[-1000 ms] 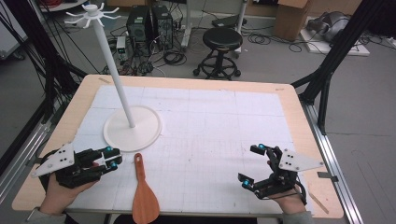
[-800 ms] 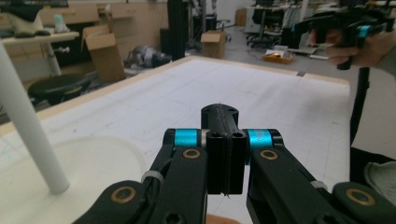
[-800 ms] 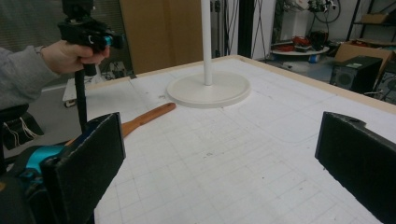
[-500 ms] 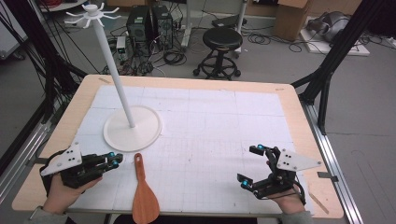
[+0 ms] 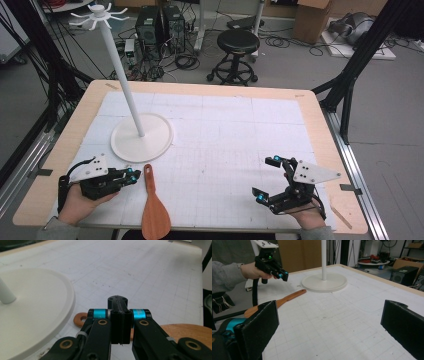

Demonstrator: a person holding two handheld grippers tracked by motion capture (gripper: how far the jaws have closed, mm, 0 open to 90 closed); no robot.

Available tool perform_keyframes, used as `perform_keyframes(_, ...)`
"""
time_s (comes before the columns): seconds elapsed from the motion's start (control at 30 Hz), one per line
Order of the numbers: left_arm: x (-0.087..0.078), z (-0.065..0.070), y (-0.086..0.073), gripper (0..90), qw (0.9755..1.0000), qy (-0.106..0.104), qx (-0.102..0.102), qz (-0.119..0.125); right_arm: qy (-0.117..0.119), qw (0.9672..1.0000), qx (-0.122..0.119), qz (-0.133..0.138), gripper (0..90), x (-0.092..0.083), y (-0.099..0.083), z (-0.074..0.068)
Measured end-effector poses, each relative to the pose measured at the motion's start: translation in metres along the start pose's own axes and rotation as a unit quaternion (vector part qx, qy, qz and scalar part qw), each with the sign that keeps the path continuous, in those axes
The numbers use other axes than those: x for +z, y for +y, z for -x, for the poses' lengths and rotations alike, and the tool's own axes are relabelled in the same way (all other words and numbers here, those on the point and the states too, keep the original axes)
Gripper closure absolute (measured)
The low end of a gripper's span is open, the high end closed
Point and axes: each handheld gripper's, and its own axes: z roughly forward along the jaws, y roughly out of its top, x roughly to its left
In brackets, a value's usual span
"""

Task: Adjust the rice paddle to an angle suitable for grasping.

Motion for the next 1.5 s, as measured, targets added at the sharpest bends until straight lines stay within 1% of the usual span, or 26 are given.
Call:
perform_keyframes(0.13,0.005,-0.001,-0.001,89.6,0.9999,-0.001,0.001,-0.014,-0.001,1.0000,0.001,0.001,0.0,0.000,0.000,0.000)
perform_keyframes(0.3,0.011,-0.004,-0.004,89.6,0.9995,0.000,-0.010,-0.031,-0.001,1.0000,0.001,0.001,0.0,0.000,0.000,0.000)
perform_keyframes(0.33,0.012,-0.005,-0.004,89.6,0.9993,0.001,-0.012,-0.035,-0.002,1.0000,-0.002,0.002,0.0,0.000,0.000,0.000)
perform_keyframes(0.37,0.014,-0.005,-0.005,89.6,0.9991,0.002,-0.016,-0.040,-0.002,1.0000,0.000,0.001,0.0,0.000,0.000,0.000)
perform_keyframes(0.4,0.014,-0.005,-0.005,89.6,0.9991,0.002,-0.016,-0.040,-0.002,1.0000,0.000,0.001,0.0,0.000,0.000,0.000)
perform_keyframes(0.43,0.017,-0.007,-0.006,89.6,0.9987,0.004,-0.019,-0.048,-0.001,1.0000,0.002,-0.001,0.0,0.000,0.000,0.000)
perform_keyframes(0.5,0.018,-0.008,-0.007,89.6,0.9984,0.005,-0.023,-0.051,-0.002,1.0000,0.002,0.000,0.0,0.000,-0.001,0.000)
perform_keyframes(0.57,0.018,-0.008,-0.007,89.6,0.9987,0.000,-0.027,-0.042,-0.002,1.0000,0.003,0.000,0.0,0.000,-0.001,0.000)
perform_keyframes(0.6,0.018,-0.008,-0.007,89.6,0.9988,0.000,-0.027,-0.041,-0.004,1.0000,0.000,0.001,0.0,0.000,-0.001,0.001)
perform_keyframes(0.73,0.022,-0.009,-0.009,89.6,0.9976,0.005,-0.035,-0.059,-0.005,1.0000,-0.001,0.003,0.0,0.000,0.000,0.000)
perform_keyframes(0.8,0.024,-0.010,-0.010,89.6,0.9969,0.008,-0.033,-0.071,-0.004,1.0000,-0.002,0.002,0.0,0.001,0.000,-0.001)
perform_keyframes(0.83,0.024,-0.010,-0.010,89.6,0.9969,0.008,-0.033,-0.071,-0.002,1.0000,0.000,0.000,0.0,0.001,0.000,-0.001)
perform_keyframes(0.87,0.025,-0.011,-0.011,89.5,0.9961,0.016,-0.025,-0.083,-0.002,1.0000,0.000,-0.001,0.0,0.001,0.000,-0.001)
perform_keyframes(0.9,0.026,-0.011,-0.012,89.6,0.9959,0.018,-0.022,-0.086,-0.004,1.0000,-0.002,-0.001,0.0,0.001,0.000,-0.001)
perform_keyframes(0.97,0.027,-0.012,-0.013,89.6,0.9954,0.021,-0.026,-0.090,-0.005,1.0000,-0.001,-0.005,0.0,0.001,-0.001,0.000)
perform_keyframes(1.07,0.029,-0.012,-0.014,89.6,0.9944,0.020,-0.024,-0.101,-0.006,1.0000,-0.001,-0.005,0.0,0.001,-0.001,0.000)
perform_keyframes(1.17,0.032,-0.011,-0.014,89.6,0.9943,0.021,-0.020,-0.102,-0.007,1.0000,-0.001,-0.004,0.0,0.001,-0.001,0.000)
perform_keyframes(1.2,0.033,-0.011,-0.014,89.6,0.9942,0.019,-0.023,-0.104,-0.007,1.0000,0.000,-0.004,0.0,0.001,-0.001,0.000)
perform_keyframes(1.33,0.034,-0.010,-0.014,89.5,0.9935,0.023,-0.022,-0.109,-0.007,1.0000,0.003,-0.006,0.0,0.001,-0.001,0.000)
perform_keyframes(1.43,0.035,-0.010,-0.013,89.6,0.9937,0.020,-0.026,-0.107,-0.008,1.0000,0.000,-0.005,0.0,0.002,-0.002,0.001)
perform_keyframes(1.5,0.037,-0.008,-0.013,89.6,0.9936,0.021,-0.027,-0.108,-0.008,0.9999,0.004,-0.006,0.0,0.002,-0.002,0.001)
